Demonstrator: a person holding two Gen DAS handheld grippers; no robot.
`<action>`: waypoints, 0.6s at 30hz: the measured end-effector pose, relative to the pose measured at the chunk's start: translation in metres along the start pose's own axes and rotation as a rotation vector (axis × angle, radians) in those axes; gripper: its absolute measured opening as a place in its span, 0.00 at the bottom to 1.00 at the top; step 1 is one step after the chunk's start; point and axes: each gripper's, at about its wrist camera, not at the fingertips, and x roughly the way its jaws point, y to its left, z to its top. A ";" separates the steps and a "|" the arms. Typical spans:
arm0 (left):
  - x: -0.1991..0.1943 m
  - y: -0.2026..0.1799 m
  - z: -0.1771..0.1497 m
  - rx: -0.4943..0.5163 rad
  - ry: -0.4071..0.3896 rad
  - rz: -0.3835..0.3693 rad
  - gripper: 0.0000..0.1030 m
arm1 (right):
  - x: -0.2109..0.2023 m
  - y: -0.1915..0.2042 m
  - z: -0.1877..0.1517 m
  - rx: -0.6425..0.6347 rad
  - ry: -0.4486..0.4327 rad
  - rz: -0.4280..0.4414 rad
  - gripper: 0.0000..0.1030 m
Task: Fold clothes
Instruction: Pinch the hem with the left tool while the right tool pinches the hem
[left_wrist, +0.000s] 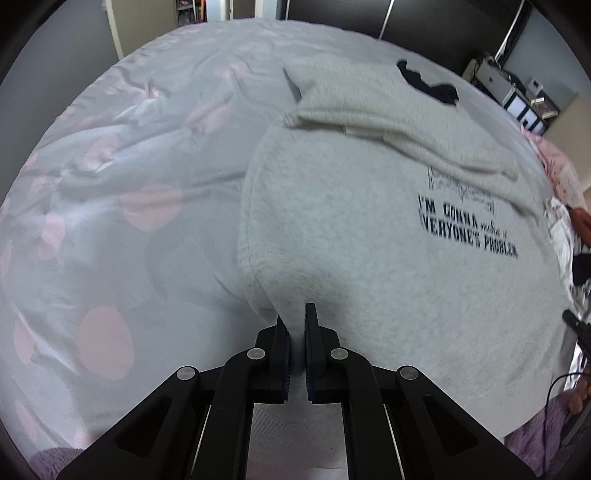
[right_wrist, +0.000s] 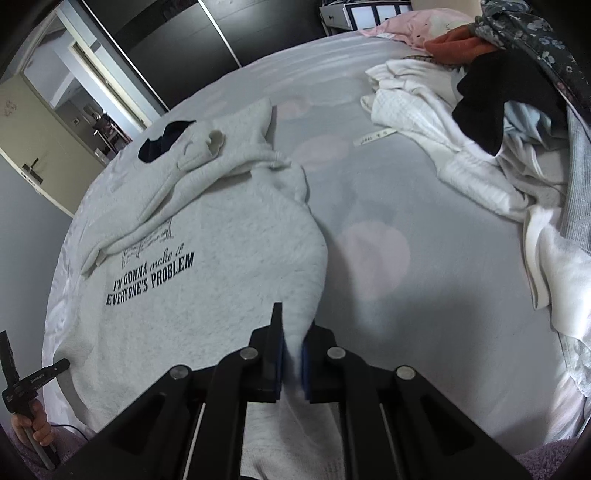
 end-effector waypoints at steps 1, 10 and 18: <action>-0.003 0.000 0.004 -0.005 -0.027 -0.001 0.06 | -0.001 -0.001 0.002 0.005 -0.016 -0.001 0.07; -0.024 0.001 0.045 -0.045 -0.260 -0.012 0.06 | -0.016 0.018 0.025 -0.064 -0.257 -0.007 0.06; -0.004 -0.013 0.098 -0.005 -0.287 0.035 0.06 | 0.011 0.041 0.072 -0.142 -0.291 -0.054 0.06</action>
